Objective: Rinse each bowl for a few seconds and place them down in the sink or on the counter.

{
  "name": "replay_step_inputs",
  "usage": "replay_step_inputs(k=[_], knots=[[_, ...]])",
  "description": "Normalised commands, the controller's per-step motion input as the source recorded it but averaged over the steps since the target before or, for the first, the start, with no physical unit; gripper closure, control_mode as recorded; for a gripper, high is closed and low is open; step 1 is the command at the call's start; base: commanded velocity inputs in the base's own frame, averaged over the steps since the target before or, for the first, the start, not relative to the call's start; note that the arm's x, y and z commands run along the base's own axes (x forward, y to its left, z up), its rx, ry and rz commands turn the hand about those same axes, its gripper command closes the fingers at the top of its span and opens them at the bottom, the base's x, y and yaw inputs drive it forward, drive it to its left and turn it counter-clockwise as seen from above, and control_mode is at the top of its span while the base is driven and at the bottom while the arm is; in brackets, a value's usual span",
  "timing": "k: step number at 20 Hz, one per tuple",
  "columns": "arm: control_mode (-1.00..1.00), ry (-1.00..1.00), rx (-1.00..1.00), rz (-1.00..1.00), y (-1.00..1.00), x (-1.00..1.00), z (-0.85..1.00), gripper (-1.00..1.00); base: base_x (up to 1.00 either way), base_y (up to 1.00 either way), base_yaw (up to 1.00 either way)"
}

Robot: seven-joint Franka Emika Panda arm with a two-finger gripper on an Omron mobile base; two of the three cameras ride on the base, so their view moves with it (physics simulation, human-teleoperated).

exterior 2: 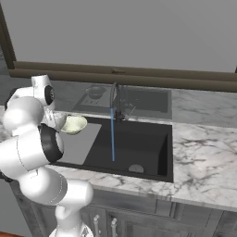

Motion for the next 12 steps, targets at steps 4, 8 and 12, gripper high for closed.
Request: replay_step_inputs(k=[4,8,12], knots=[[-1.00,-0.09,0.00,0.10,0.21,0.00,-0.08,1.00,0.00,0.00,0.00],[-1.00,-0.15,0.01,0.11,0.29,0.00,-0.21,1.00,0.00,0.00,0.00],[-1.00,-0.17,0.07,0.10,0.22,0.00,-0.30,1.00,0.00,0.00,0.00]])
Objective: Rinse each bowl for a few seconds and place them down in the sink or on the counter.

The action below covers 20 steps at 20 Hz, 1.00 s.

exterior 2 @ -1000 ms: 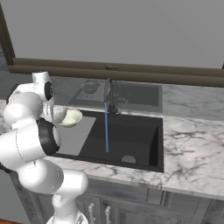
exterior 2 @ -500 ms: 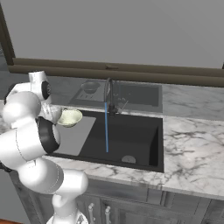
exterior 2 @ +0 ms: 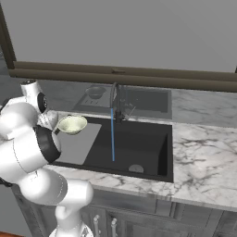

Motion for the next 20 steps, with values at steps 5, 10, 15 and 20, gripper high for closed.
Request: replay_step_inputs(k=[5,10,15,20], knots=[[-1.00,-0.14,0.12,0.08,0.21,0.00,-0.33,1.00,0.00,0.00,0.00],[-1.00,-0.01,0.12,0.06,0.23,0.14,-0.26,1.00,0.00,0.00,0.00],[-1.00,0.00,0.08,0.07,0.26,0.21,-0.09,1.00,0.00,0.00,0.00],[-1.00,0.00,0.06,0.06,0.31,0.16,-0.08,1.00,0.00,0.00,0.00]])
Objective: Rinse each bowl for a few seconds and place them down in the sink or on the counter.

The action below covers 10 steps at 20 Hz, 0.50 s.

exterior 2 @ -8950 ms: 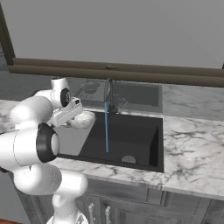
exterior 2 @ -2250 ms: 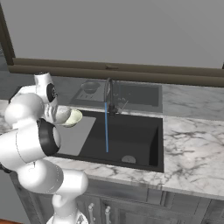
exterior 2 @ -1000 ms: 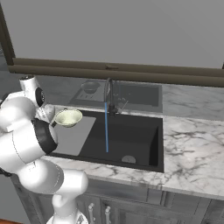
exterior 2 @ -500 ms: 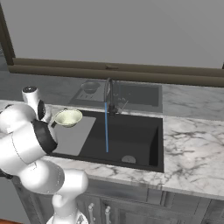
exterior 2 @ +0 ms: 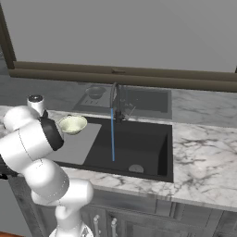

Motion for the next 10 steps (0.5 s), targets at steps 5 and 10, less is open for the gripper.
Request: replay_step_inputs(k=[5,10], knots=[[-1.00,0.04,0.00,0.02,0.38,0.12,-0.01,1.00,0.00,0.00,0.00],[-1.00,0.04,-0.01,0.02,0.20,0.00,0.00,1.00,0.00,0.00,0.00]])
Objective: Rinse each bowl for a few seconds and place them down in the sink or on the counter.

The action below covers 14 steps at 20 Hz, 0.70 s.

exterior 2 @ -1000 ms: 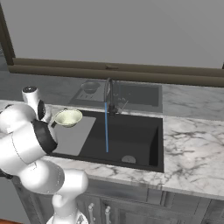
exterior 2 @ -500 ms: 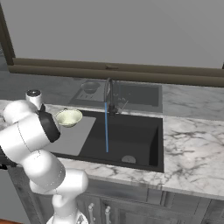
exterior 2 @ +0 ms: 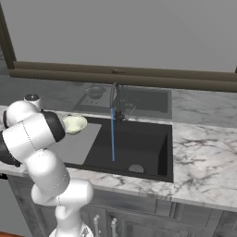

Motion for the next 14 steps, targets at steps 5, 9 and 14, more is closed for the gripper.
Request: replay_step_inputs(k=[5,9,14], knots=[[-1.00,0.05,-0.02,0.02,0.11,0.00,0.00,1.00,0.00,0.00,0.00],[-1.00,0.06,-0.02,0.02,0.03,0.00,0.00,1.00,0.00,0.00,0.00],[-1.00,0.09,-0.01,0.02,0.00,0.00,0.00,1.00,0.00,0.00,0.00]])
